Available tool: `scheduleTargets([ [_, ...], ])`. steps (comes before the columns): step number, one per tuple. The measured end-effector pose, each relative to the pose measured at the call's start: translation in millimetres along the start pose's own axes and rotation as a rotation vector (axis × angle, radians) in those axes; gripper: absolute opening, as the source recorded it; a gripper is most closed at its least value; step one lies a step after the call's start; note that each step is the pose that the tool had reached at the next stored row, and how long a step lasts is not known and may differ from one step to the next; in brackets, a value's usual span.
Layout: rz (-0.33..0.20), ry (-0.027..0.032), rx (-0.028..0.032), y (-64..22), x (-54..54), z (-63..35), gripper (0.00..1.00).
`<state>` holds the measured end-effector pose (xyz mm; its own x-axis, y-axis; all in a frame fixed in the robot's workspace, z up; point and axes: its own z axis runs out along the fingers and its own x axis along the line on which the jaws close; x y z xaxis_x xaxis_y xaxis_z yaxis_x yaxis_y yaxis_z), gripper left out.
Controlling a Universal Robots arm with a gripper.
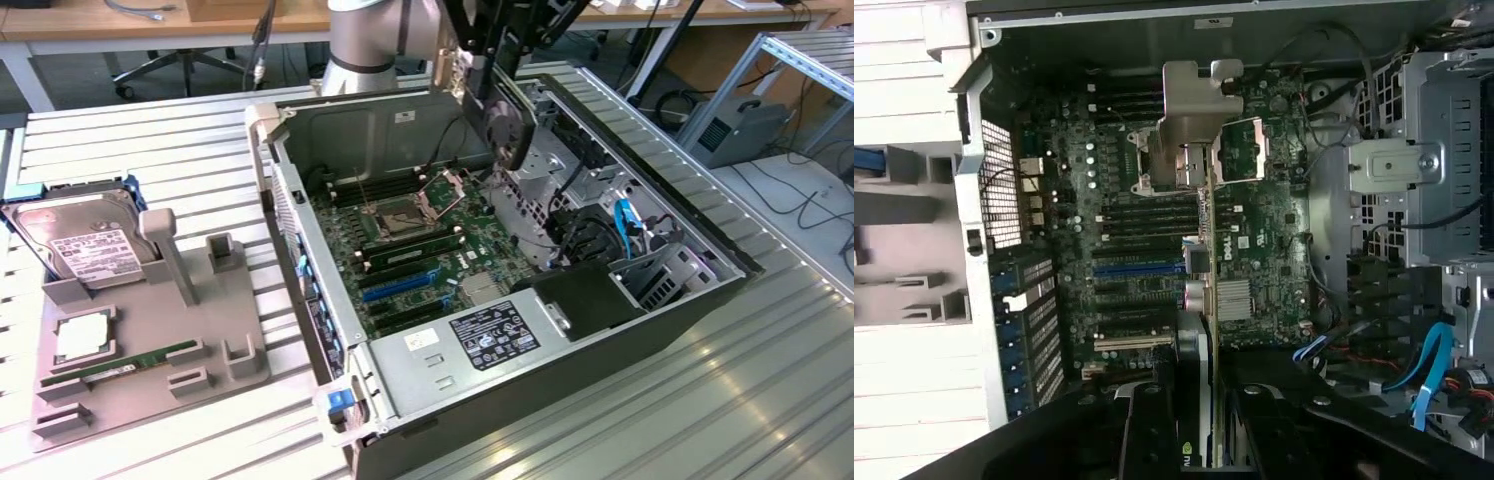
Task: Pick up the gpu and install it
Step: 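Pick up the gpu and move the gpu toward the slot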
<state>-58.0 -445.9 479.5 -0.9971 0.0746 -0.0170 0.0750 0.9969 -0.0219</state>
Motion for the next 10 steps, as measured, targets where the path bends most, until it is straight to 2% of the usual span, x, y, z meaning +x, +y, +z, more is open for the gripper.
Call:
scheduleTargets([
  [5,0.000,-0.0003,0.0050,2.0,-22.7,9.5,0.27],
  [10,0.000,-0.0004,0.0051,4.0,-46.4,18.6,0.27],
])
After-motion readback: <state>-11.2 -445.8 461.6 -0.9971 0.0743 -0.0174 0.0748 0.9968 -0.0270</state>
